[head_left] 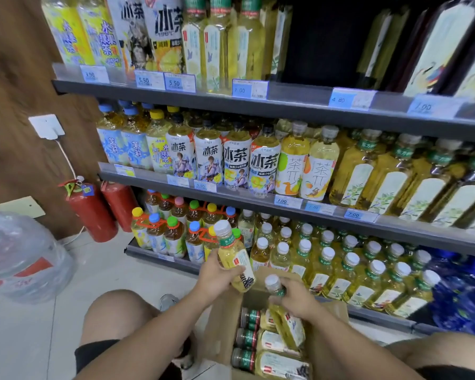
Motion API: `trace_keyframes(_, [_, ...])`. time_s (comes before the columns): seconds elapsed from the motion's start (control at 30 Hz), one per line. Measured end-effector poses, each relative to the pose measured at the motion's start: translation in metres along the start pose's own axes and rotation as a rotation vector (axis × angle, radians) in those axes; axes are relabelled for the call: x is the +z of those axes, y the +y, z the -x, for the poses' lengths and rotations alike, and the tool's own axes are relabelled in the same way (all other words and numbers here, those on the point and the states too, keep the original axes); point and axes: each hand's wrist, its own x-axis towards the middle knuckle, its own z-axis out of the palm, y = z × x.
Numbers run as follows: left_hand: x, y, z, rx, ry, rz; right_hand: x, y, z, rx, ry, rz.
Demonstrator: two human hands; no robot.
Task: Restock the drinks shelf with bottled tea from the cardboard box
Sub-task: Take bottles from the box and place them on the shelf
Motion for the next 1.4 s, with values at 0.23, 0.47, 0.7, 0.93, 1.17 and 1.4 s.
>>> trace_keyframes(0.23, [-0.015,0.087,0.015,0.201,-0.041,-0.011,-0.093,-0.067,0.052,-0.158,0.273,-0.086])
trace_keyframes(0.47, [-0.037,0.236,0.022,0.515,-0.057,-0.061,-0.227,-0.167,0.099,-0.353,0.614,-0.096])
trace_keyframes(0.7, [-0.053,0.367,0.009,0.778,-0.052,-0.091,-0.337,-0.238,0.138,-0.558,0.94,-0.161])
trace_keyframes(0.93, [-0.042,0.441,-0.051,0.851,-0.074,-0.133,-0.396,-0.259,0.106,-0.604,1.069,-0.175])
trace_keyframes(1.17, [-0.02,0.456,-0.128,0.709,-0.192,-0.139,-0.423,-0.241,0.036,-0.458,1.087,-0.227])
trace_keyframes(1.4, [0.002,0.461,-0.173,0.58,-0.248,-0.135,-0.45,-0.242,-0.02,-0.379,1.043,-0.241])
